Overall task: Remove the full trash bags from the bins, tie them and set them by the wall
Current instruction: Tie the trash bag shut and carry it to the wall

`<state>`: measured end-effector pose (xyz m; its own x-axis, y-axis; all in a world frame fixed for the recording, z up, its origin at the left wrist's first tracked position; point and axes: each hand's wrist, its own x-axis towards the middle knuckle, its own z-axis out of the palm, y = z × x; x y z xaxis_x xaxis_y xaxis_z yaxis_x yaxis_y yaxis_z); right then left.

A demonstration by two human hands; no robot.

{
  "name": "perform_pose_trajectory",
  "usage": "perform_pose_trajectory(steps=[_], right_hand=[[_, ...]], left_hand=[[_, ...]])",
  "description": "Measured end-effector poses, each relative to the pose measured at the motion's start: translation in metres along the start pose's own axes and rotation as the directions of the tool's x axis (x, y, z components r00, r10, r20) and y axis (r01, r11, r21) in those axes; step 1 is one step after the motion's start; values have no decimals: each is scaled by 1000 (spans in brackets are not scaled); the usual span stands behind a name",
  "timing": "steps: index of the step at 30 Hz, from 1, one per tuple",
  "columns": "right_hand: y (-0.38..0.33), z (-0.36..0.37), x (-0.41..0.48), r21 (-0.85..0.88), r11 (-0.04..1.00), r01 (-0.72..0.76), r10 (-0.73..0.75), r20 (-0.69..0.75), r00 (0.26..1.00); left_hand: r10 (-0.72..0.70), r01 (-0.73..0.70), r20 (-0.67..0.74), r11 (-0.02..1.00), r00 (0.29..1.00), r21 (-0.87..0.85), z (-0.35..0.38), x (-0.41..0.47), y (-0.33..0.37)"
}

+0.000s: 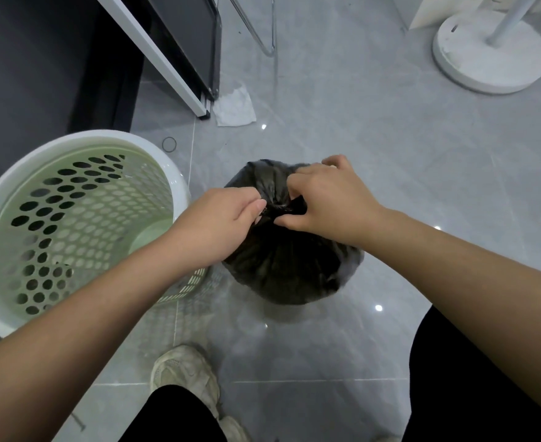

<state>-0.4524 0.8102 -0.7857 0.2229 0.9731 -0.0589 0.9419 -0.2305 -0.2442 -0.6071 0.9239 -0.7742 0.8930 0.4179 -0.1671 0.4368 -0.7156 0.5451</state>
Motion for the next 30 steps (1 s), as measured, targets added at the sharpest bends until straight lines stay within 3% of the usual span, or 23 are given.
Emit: perform_pose_trajectory(steps=[5, 9, 14, 18, 23, 27, 30], right_hand=[[-1, 0, -2, 64, 993, -103, 104, -15, 994], [-2, 6, -1, -32, 999, 3, -4, -40, 999], [1, 4, 1, 151, 988, -20, 20, 1, 1000], [-1, 1, -1, 93, 989, -115, 117, -19, 993], [3, 4, -2, 39, 992, -124, 125, -26, 992], [8, 6, -2, 187, 974, -131, 134, -3, 991], [7, 5, -1, 204, 963, -174, 171, 29, 985]], left_hand=[[-47, 46, -40, 998, 998, -31, -4, 6, -1], [-67, 67, -17, 997, 998, -34, -2, 11, -1], [-50, 49, -5, 998, 999, -50, -3, 14, 6], [-50, 51, 7, 998, 999, -46, 0, 14, 10], [-55, 55, -2, 997, 998, -47, -3, 18, 15], [-60, 60, -9, 997, 998, -56, -4, 20, 16], [-54, 53, -12, 997, 998, -49, -4, 20, 18]])
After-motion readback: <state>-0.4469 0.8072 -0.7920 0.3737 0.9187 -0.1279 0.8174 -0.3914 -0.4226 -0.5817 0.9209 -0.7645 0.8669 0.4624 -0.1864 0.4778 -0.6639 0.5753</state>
